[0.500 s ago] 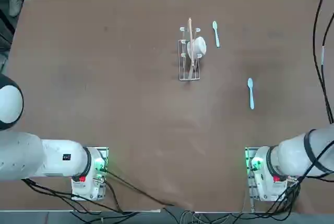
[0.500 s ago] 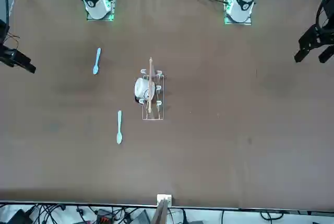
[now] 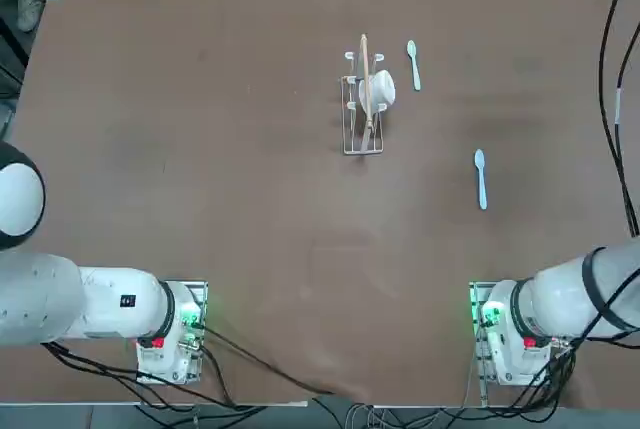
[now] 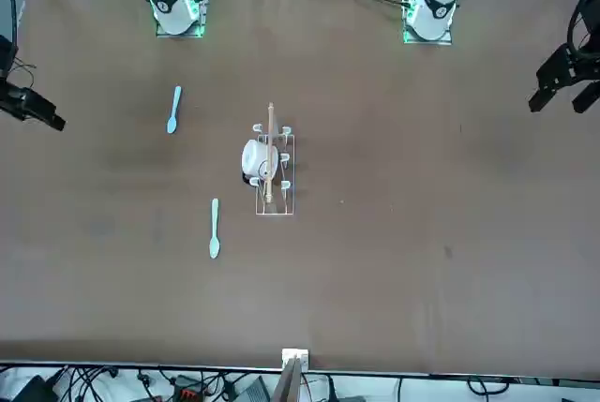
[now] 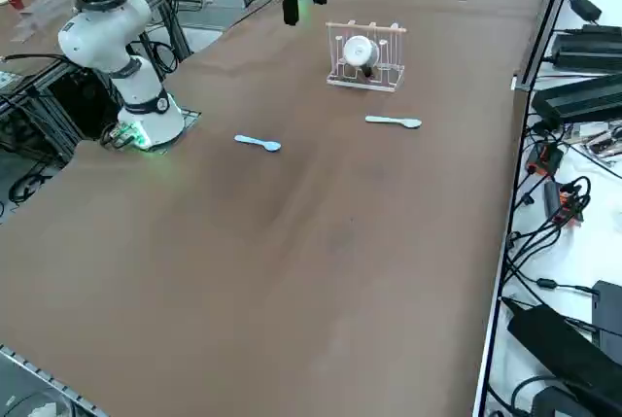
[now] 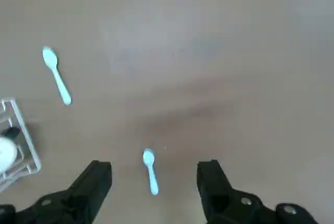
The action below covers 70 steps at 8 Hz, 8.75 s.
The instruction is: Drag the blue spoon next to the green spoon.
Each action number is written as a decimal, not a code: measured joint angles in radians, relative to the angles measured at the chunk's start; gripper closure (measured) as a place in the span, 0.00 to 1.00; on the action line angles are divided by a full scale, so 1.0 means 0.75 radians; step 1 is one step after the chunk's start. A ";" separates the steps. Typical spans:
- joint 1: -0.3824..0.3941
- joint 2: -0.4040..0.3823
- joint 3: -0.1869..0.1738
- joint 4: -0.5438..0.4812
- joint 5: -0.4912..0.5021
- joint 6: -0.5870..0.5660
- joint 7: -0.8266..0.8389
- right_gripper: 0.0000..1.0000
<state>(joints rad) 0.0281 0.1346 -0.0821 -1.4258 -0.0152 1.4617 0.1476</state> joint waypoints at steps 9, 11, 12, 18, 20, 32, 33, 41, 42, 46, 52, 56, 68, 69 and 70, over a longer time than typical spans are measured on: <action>0.106 -0.150 0.008 -0.995 0.022 0.807 -0.036 0.00; 0.132 -0.171 0.011 -1.227 0.020 1.070 -0.036 0.00; 0.141 -0.169 0.011 -1.329 0.020 1.209 -0.035 0.00; 0.170 -0.056 0.012 -1.687 0.020 1.661 -0.028 0.00; 0.170 -0.057 0.012 -1.719 0.020 1.661 -0.027 0.00; 0.303 -0.073 0.014 -1.773 0.020 1.661 0.137 0.55; 0.321 -0.076 0.014 -1.773 0.019 1.660 0.160 0.60; 0.309 -0.098 0.002 -1.773 0.019 1.648 0.132 0.85; 0.297 -0.101 0.001 -1.772 0.019 1.648 0.113 0.87; 0.292 -0.117 -0.002 -1.718 0.019 1.657 0.101 0.92; 0.275 -0.111 -0.003 -1.170 0.017 1.214 0.072 0.93; 0.271 0.202 -0.003 -0.709 0.020 1.050 -0.042 0.93; 0.261 0.794 0.006 -0.140 0.164 1.006 -0.192 0.93; 0.262 0.800 0.015 -0.138 0.165 1.009 -0.192 0.93; 0.263 0.806 0.024 -0.134 0.165 1.021 -0.192 0.93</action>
<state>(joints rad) 0.2251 0.7395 -0.0642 -1.5264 0.1084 2.2271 0.0034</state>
